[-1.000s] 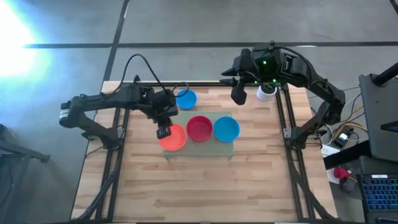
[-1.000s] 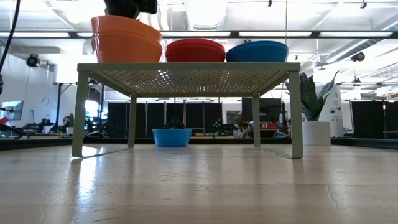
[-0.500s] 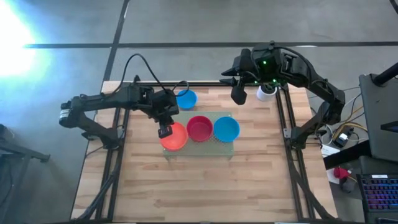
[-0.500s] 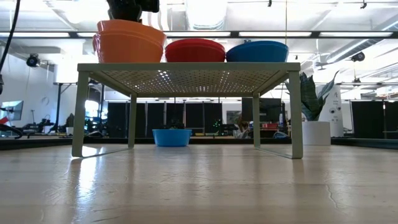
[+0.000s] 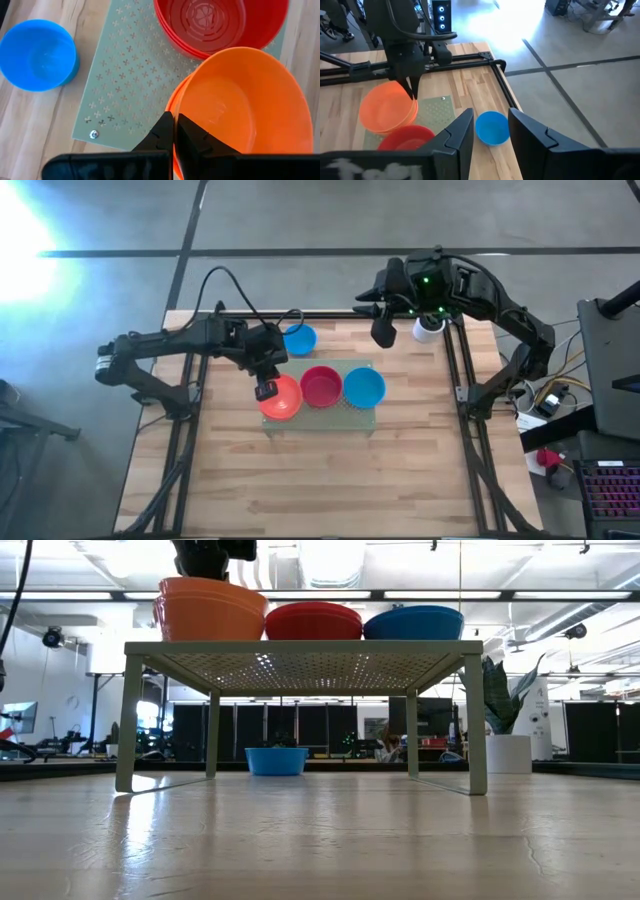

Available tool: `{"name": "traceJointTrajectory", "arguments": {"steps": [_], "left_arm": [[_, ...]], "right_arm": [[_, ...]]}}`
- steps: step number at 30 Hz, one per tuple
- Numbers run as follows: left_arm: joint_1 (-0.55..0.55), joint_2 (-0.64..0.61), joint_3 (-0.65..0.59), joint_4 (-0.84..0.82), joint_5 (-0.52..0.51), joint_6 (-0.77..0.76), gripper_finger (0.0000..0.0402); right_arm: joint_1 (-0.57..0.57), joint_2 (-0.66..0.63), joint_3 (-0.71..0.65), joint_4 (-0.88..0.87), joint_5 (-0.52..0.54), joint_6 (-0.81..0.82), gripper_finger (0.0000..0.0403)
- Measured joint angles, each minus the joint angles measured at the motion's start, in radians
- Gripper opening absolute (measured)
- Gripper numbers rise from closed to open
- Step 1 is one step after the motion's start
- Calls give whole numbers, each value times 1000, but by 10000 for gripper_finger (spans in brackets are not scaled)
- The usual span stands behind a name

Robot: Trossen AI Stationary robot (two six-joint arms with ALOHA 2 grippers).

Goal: Pick & Place Mini bowls
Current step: Stack the orange bowl on top of the other orange bowls on the shelf

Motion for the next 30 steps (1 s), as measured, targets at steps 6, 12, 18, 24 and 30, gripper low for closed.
{"name": "traceJointTrajectory", "arguments": {"steps": [6, 12, 18, 24, 30], "left_arm": [[0, 0, -7, 3, 0, 8, 10], [0, 0, -7, 3, 3, 7, 3], [0, 0, -7, 5, 3, 7, 9], [0, 0, -7, 5, 5, 3, 30], [0, 0, -6, 6, 3, 3, 62]], "right_arm": [[0, 0, 0, 21, 0, 0, 112], [0, 0, 0, 21, 2, -4, 114], [0, 0, 0, 21, 2, -4, 109], [0, 0, 0, 20, 2, -4, 111], [0, 0, 0, 20, 0, -4, 108]]}}
